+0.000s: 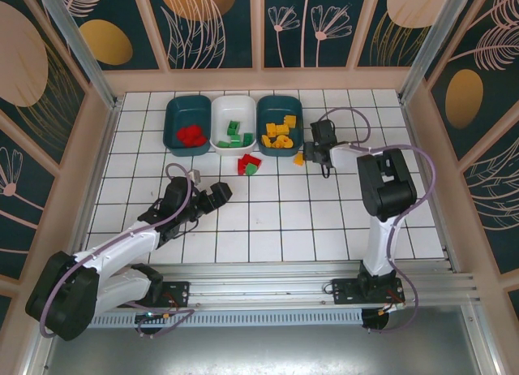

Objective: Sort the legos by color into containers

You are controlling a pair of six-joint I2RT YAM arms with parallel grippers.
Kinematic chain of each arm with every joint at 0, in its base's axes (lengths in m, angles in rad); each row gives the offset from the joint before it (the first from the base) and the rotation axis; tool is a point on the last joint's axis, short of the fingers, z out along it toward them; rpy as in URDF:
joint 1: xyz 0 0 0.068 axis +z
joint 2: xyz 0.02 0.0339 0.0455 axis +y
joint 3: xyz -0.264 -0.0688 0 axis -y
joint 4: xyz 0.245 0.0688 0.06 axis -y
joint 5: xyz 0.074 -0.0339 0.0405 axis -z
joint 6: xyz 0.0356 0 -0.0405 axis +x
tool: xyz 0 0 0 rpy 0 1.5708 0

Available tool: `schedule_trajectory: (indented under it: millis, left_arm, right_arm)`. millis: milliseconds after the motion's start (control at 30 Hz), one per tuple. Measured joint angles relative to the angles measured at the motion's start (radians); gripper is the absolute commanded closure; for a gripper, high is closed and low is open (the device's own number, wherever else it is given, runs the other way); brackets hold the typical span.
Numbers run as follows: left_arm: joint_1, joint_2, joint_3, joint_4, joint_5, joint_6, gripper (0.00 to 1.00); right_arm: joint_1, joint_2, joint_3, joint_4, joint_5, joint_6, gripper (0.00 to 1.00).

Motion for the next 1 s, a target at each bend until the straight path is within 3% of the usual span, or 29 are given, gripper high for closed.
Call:
schedule_trajectory:
  millis: [300,533,767,1000]
  left_arm:
    - [0.0,-0.016,-0.01,0.0,0.0,0.003,0.02]
    - [0.0,-0.028,-0.033,0.0,-0.007,0.002,0.02]
    - [0.0,-0.047,-0.038,-0.002,-0.024,0.002,0.02]
    - [0.0,-0.114,-0.069,-0.016,-0.037,0.002,0.02]
  right_arm:
    - [0.108,-0.193,-0.184,-0.029,-0.031,0.01,0.42]
    - [0.151,-0.332,-0.203,-0.026,0.014,0.169,0.28]
    - [0.255,-0.219,-0.154,-0.075,0.102,0.37,0.19]
    - [0.314,-0.047,0.004,-0.162,0.229,0.483,0.32]
